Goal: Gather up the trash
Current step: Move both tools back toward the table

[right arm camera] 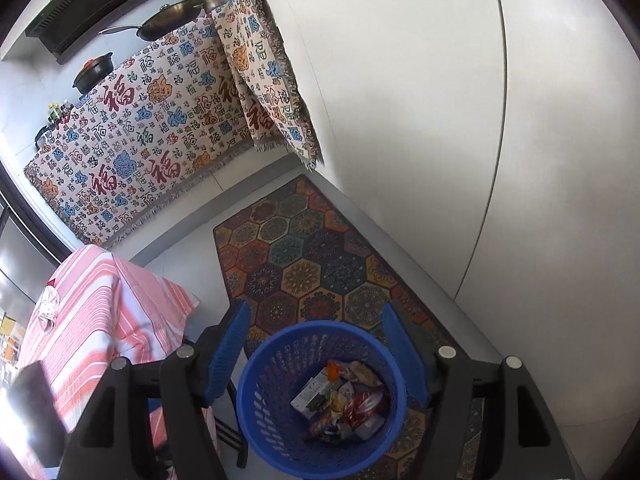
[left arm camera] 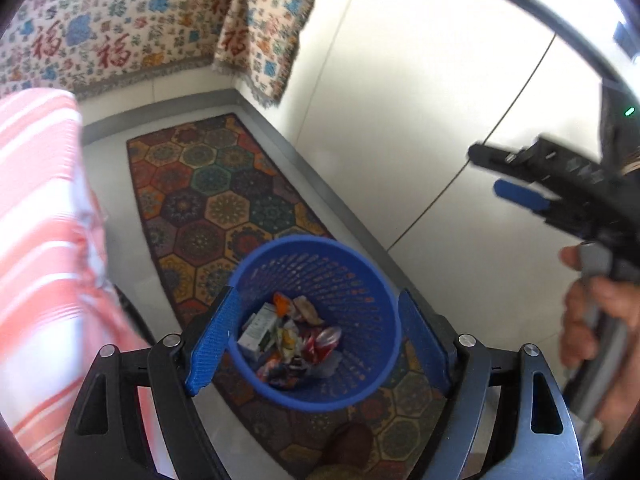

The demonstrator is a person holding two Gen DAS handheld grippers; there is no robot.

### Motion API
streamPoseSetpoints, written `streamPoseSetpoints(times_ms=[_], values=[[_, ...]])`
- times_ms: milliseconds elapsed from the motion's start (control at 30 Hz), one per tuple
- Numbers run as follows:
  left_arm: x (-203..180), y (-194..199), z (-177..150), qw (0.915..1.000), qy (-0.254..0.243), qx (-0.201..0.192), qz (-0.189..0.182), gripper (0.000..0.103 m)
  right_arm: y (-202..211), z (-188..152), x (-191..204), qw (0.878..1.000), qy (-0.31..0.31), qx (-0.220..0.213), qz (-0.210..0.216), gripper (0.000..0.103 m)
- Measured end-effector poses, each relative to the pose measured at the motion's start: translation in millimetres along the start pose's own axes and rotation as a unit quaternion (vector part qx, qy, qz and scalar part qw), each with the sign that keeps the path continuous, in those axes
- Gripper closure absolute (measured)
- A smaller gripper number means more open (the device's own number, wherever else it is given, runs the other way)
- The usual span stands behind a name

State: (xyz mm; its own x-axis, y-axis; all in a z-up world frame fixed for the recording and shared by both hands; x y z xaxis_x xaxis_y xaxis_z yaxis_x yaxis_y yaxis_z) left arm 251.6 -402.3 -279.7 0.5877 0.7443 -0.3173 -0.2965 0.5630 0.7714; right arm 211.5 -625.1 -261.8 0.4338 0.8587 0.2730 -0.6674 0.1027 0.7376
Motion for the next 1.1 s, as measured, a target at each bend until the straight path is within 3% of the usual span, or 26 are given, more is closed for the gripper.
streamPoseSetpoints(times_ms=[100, 267, 400, 500, 633, 733, 900, 933, 967, 1100], values=[[14.3, 51.4, -2.4, 0.9993, 0.008, -0.025, 0.025, 0.012, 3.3, 3.9, 17.0, 1.000, 0.009, -0.005, 0.011, 0.033], [49.0, 131.6, -11.6, 0.9908, 0.019, -0.067, 0.116, 0.007, 11.3, 0.8, 61.8, 0.998, 0.059, -0.016, 0.031, 0.033], [84.4, 179.9, -17.8, 0.9742, 0.034, -0.098, 0.201, 0.006, 21.0, -12.7, 125.8, 0.990, 0.124, -0.027, 0.069, 0.033], [112.2, 202.2, -23.7, 0.9625, 0.053, -0.111, 0.242, 0.005, 23.9, -31.0, 173.6, 0.982, 0.163, -0.026, 0.097, 0.033], [151.5, 219.1, -32.6, 0.9539, 0.086, -0.115, 0.264, 0.005, 27.9, -68.3, 250.7, 0.965, 0.225, -0.023, 0.132, 0.033], [173.0, 223.8, -38.6, 0.9501, 0.092, -0.112, 0.276, 0.005, 27.7, -84.7, 276.3, 0.956, 0.260, -0.024, 0.131, 0.033], [229.9, 225.1, -51.4, 0.9519, 0.121, -0.087, 0.268, 0.005, 19.2, -131.5, 331.7, 0.936, 0.321, 0.011, 0.143, 0.033], [245.3, 225.6, -54.2, 0.9533, 0.126, -0.085, 0.260, 0.005, 15.6, -148.9, 349.2, 0.928, 0.341, 0.027, 0.149, 0.033], [261.1, 226.1, -54.3, 0.9546, 0.130, -0.085, 0.255, 0.005, 15.6, -148.9, 349.2, 0.928, 0.341, 0.027, 0.149, 0.033], [324.8, 232.0, -32.6, 0.9540, 0.145, -0.084, 0.248, 0.005, 12.4, -178.6, 375.5, 0.909, 0.386, 0.041, 0.154, 0.033]])
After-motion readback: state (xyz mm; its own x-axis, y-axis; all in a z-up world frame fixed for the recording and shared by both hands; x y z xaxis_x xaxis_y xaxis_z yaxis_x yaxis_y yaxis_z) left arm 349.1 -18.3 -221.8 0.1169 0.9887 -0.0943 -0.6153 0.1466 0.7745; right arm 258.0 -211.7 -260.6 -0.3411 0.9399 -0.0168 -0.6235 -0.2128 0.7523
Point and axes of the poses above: each gripper's, at about its wrist camera, not at the fingertips, and y roughly against the way its jaws point, x to its left, z to its top, the point moved 6 cm from there along -y, roughly the way its jaws point, and after that the axes turned 3 degrees about x, right-handed, at the moved point
